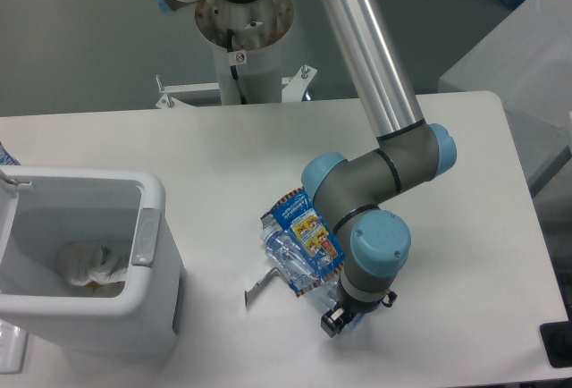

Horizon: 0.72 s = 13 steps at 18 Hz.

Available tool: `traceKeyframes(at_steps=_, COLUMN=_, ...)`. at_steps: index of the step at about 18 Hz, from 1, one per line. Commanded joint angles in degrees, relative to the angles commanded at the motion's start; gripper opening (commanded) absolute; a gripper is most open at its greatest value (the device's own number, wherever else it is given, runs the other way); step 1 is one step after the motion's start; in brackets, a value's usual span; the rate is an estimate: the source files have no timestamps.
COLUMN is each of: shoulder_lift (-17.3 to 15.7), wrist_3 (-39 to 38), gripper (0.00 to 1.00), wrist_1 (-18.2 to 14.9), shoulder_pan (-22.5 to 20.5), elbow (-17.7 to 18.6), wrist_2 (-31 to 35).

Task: Place the trash in the trash can

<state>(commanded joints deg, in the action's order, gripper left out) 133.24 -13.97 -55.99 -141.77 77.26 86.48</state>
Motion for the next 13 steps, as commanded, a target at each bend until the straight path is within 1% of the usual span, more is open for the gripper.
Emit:
traceKeyframes(at_steps=5, shoulder_lift=-0.5, wrist_3=0.1, gripper=0.71, wrist_1=0.1, shoulder_pan=0.4, elbow=-0.5, wrist_2=-0.1)
traceKeyframes(at_steps=10, shoulder_lift=-5.2, wrist_3=0.9, gripper=0.71, wrist_1=0.9, shoulder_pan=0.3, elbow=-0.9, wrist_2=-0.1)
traceKeyframes(at_steps=13, shoulder_lift=-8.3, wrist_3=1.0, gripper=0.71, wrist_1=3.3, shoulder_pan=0.0, elbow=-1.5, wrist_2=-0.2)
